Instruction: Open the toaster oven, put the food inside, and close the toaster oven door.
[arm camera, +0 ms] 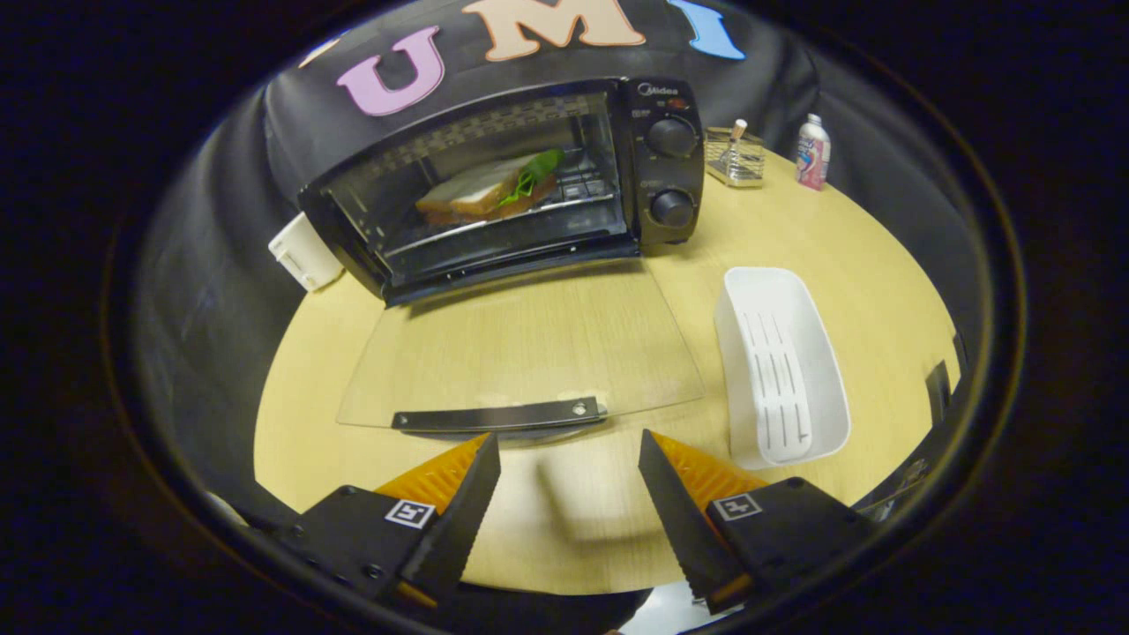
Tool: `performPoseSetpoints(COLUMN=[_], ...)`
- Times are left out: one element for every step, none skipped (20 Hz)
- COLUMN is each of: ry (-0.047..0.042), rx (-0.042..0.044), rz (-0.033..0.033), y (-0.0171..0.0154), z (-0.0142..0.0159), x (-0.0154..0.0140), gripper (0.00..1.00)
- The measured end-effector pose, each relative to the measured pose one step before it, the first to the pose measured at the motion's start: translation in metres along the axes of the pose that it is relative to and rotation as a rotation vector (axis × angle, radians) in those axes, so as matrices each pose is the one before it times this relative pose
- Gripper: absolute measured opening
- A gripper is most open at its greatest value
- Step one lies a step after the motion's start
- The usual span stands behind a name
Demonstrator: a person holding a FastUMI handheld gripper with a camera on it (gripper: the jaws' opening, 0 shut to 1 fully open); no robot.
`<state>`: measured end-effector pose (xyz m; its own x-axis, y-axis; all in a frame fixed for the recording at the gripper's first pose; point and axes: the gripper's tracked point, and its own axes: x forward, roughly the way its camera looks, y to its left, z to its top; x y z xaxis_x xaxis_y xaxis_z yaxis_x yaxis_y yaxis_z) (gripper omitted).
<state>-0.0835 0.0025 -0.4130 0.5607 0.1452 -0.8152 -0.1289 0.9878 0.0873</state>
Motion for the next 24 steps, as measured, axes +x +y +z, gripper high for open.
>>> performPoseSetpoints(ry=[0.00783,0.00331,0.00968,-0.00397,-0.00113,-0.00586,-0.0032,-0.01025,-0.01312,-0.01845,-0.0208,-0.02414,-0.02511,-0.02803,-0.02811,-0.02748,-0.02801,-0.0267,-0.02373,-0.02764,-0.0217,-0.01922,-0.01562,-0.01089], rx=[-0.00935,0.00119,-0.00525,-0.00233,0.00229,0.00509,0.00482,0.00124,-0.00089,0.00046,0.00261,0.01056,0.01898,0.02681,0.02877,0.02496,0.02251,0.01915,0.00907,0.0026,0.00262,0.00754,0.00867,-0.00694], rz=[-0.00393,0.0006,0.00037,-0.00026,-0.00075,0.00001,0.00017,-0.00059,-0.00117,-0.00187,-0.0006,0.0022,0.00469,0.00773,0.00793,0.00716,0.00571,0.01093,0.00832,0.00943,0.00885,0.00807,0.00978,-0.01732], y=[-0.00148,0.00021,0.00014,-0.00324,0.00441,0.00049,0.00072,0.00117,0.00058,0.00146,0.00271,0.00225,0.00206,0.00265,0.00328,0.00153,0.00276,0.00617,0.00271,0.00354,0.00426,0.0053,0.00415,-0.00029], z=[0.00075,0.00171,-0.00106,0.00572,-0.00344,0.00236,0.00193,0.00493,0.00451,0.00538,0.00471,0.00878,0.00809,0.01023,0.00924,0.01529,0.00887,0.00504,0.01246,0.00867,0.00671,0.00671,0.00374,0.00305], x=[0.00316,0.0072,-0.00514,0.00267,-0.0054,-0.00166,-0.00368,-0.00383,-0.0038,-0.00488,-0.00495,-0.00518,-0.00395,-0.00492,-0.00276,-0.00315,-0.00084,0.00148,-0.00159,0.00071,-0.00037,0.00243,0.00225,0.00546], gripper=[0.98,0.98,0.98,0.98,0.98,0.98,0.97,0.97,0.97,0.97,0.97,0.97,0.97,0.97,0.97,0.97,0.97,0.97,0.96,0.96,0.95,0.95,0.95,0.95])
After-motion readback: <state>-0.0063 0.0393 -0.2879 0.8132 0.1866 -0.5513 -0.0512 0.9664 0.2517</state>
